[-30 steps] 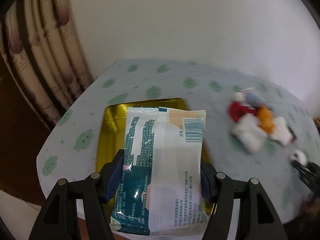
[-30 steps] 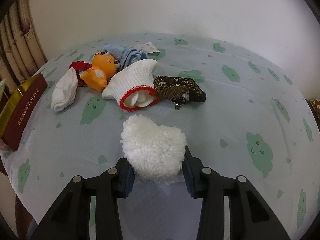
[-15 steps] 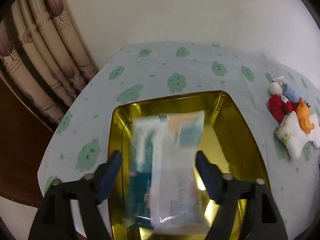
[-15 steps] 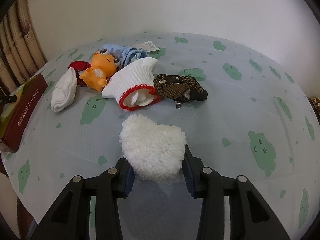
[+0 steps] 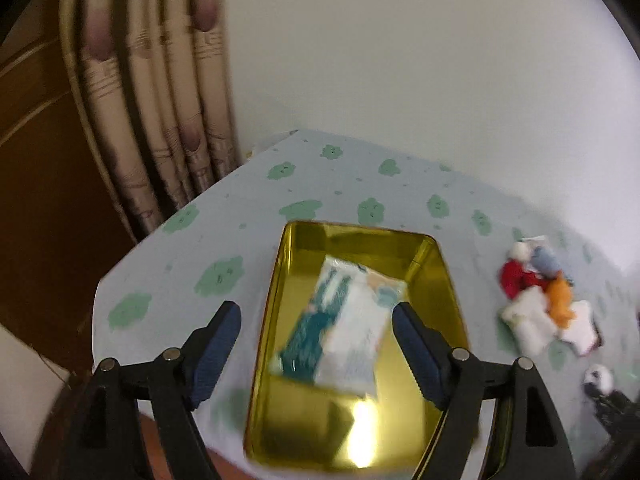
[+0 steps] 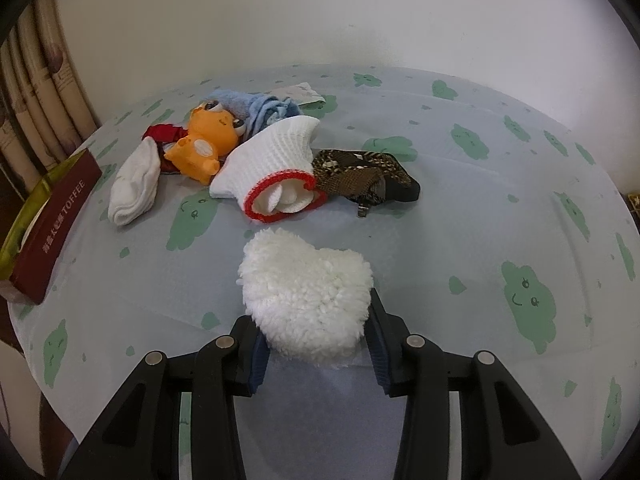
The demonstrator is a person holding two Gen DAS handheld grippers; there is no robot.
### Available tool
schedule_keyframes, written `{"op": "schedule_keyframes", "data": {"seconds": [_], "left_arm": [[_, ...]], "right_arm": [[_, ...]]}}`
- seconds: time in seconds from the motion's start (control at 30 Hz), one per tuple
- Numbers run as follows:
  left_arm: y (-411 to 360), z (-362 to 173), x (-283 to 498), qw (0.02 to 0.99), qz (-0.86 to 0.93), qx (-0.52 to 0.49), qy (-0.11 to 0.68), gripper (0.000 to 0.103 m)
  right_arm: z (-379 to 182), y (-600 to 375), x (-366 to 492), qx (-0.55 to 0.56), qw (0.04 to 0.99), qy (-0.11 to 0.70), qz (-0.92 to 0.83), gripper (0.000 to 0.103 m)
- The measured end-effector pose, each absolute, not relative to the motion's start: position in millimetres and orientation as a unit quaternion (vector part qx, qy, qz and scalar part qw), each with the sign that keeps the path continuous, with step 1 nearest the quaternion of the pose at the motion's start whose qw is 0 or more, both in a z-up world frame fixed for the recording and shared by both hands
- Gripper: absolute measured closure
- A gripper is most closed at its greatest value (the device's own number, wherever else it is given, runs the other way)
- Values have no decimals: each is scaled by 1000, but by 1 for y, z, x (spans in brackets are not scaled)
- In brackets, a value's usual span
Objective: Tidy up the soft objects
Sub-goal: 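Carry the packet into the gold tin and release it with left while right grasps the white fluffy sock, then carry the white fluffy sock into the gold tin and open the right gripper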
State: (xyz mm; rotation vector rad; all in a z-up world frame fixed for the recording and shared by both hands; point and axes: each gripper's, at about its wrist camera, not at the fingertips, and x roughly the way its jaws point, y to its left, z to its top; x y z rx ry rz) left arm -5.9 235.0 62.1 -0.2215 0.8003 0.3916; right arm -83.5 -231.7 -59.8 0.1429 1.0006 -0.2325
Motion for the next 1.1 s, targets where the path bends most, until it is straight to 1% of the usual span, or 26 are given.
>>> {"op": "schedule_keyframes", "data": {"seconds": [0.13, 0.33, 0.53, 0.67, 0.77, 0.93, 1.1], "left_arm": [[212, 62, -53, 891, 219, -113, 382, 23], [194, 36, -102, 872, 244, -147, 397, 23], [183, 29, -98, 869, 269, -76, 408, 23], [192, 25, -103, 870, 258, -88, 411, 23], [197, 21, -102, 864, 268, -80, 418, 23], [201, 14, -98, 859, 271, -72, 428, 23], [205, 6, -94, 852, 258, -86, 447, 23]], "right_arm": [[-47, -212, -81, 46, 873, 477, -87, 64], [5, -152, -51, 45, 890, 453, 2, 64], [35, -58, 21, 52, 881, 451, 132, 64], [22, 5, 77, 18, 864, 471, 176, 64], [-3, 39, 114, 10, 848, 498, 182, 64], [-29, 68, 143, -39, 837, 516, 175, 64], [-46, 75, 162, -48, 831, 529, 165, 63]]}}
